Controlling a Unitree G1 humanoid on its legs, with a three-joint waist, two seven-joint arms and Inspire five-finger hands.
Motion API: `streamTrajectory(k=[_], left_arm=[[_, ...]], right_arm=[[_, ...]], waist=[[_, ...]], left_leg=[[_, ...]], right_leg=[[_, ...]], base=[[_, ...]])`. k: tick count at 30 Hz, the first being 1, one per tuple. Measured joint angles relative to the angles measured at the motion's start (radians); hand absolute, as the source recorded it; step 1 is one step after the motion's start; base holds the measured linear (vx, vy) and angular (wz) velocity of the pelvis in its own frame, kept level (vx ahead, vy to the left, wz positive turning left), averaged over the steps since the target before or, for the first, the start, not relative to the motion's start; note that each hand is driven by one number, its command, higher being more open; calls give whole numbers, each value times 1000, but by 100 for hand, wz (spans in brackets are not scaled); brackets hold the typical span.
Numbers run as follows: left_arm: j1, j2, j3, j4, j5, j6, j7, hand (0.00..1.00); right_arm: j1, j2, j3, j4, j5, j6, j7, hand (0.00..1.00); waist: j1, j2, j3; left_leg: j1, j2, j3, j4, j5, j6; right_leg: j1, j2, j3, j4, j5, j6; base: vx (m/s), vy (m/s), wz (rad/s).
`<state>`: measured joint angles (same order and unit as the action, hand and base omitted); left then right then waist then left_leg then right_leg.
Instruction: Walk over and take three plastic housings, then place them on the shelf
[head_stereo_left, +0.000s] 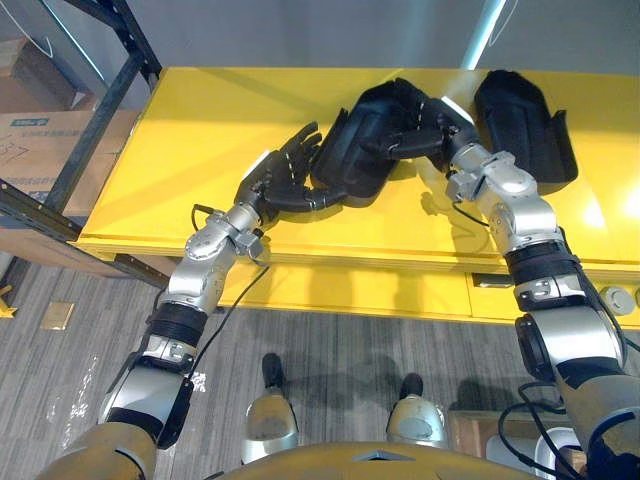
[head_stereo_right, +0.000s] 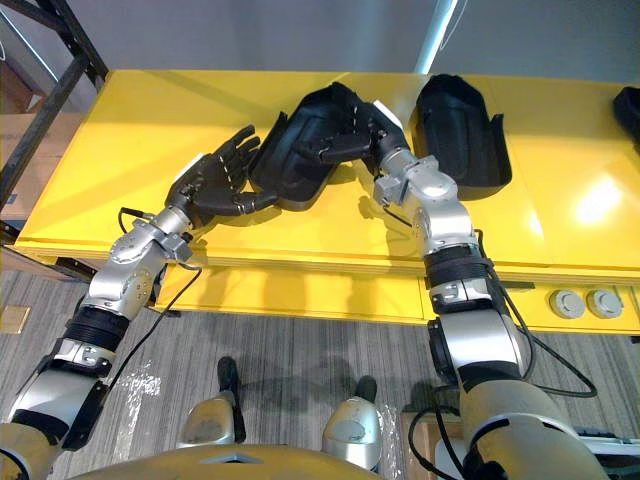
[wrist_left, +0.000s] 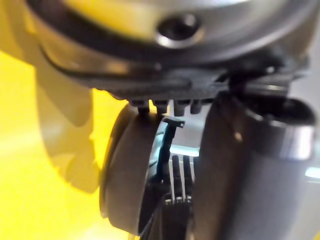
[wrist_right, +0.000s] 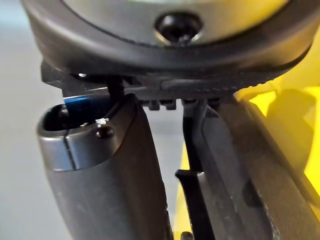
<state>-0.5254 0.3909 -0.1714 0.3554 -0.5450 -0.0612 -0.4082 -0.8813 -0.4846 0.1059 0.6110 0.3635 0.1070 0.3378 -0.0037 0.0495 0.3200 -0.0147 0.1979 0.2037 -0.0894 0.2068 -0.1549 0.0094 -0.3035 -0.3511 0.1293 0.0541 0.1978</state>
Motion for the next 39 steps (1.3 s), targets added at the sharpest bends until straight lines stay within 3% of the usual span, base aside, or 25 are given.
streamTrajectory(k=[7, 14, 20, 25, 31, 35, 39], left_arm=[[34, 15, 2, -93, 1, 2, -20, 100], [110, 13, -11, -150, -7, 65, -62, 100], [169, 9, -22, -222, -1, 66, -33, 100], [221, 6, -21, -222, 3, 60, 9, 100], [258, -3, -1, -271, 134, 33, 149, 100], [314, -17, 34, -287, 286, -9, 272, 100], [387, -32, 99, -371, 367, -53, 373, 100]], right_arm=[[-8, -20, 2, 32, 3, -83, 28, 100], [-20, -23, 1, 30, 17, -218, 61, 100], [-19, -23, -16, -41, 14, -254, 68, 100], [31, -92, -62, -200, 11, -294, 64, 100], [200, -102, -138, -383, -5, -313, 13, 100], [418, -88, -172, -504, -47, -313, -38, 100], [594, 4, -247, -665, -135, -317, -133, 100]], waist=[[9, 11, 8], [2, 12, 9], [-6, 19, 7], [-10, 19, 6], [-22, 21, -7], [-32, 24, -52], [-34, 23, -78]], left_leg=[[-12, -14, -10, 3, 5, 4], [-4, -14, -11, 0, 5, 3], [26, -10, -5, -1, -5, 1], [38, -11, 0, -1, -11, -2], [60, -13, 8, -1, -9, -2], [60, -10, 15, -1, -12, -5], [58, 7, 33, -2, -27, -20]], right_leg=[[-7, -15, -8, 9, -4, 4], [2, -14, -8, 9, -5, 5], [35, -8, -1, -12, -3, 10], [59, -4, -2, -39, 3, 17], [82, -5, -4, -49, 5, 18], [82, -1, -2, -56, 5, 18], [82, 19, 5, -89, 7, 17]], base=[[4, -1, 5], [-10, -3, 0], [-23, -10, -3], [4, -5, -1], [21, -6, -1], [-8, -4, -2], [-35, -16, -12]])
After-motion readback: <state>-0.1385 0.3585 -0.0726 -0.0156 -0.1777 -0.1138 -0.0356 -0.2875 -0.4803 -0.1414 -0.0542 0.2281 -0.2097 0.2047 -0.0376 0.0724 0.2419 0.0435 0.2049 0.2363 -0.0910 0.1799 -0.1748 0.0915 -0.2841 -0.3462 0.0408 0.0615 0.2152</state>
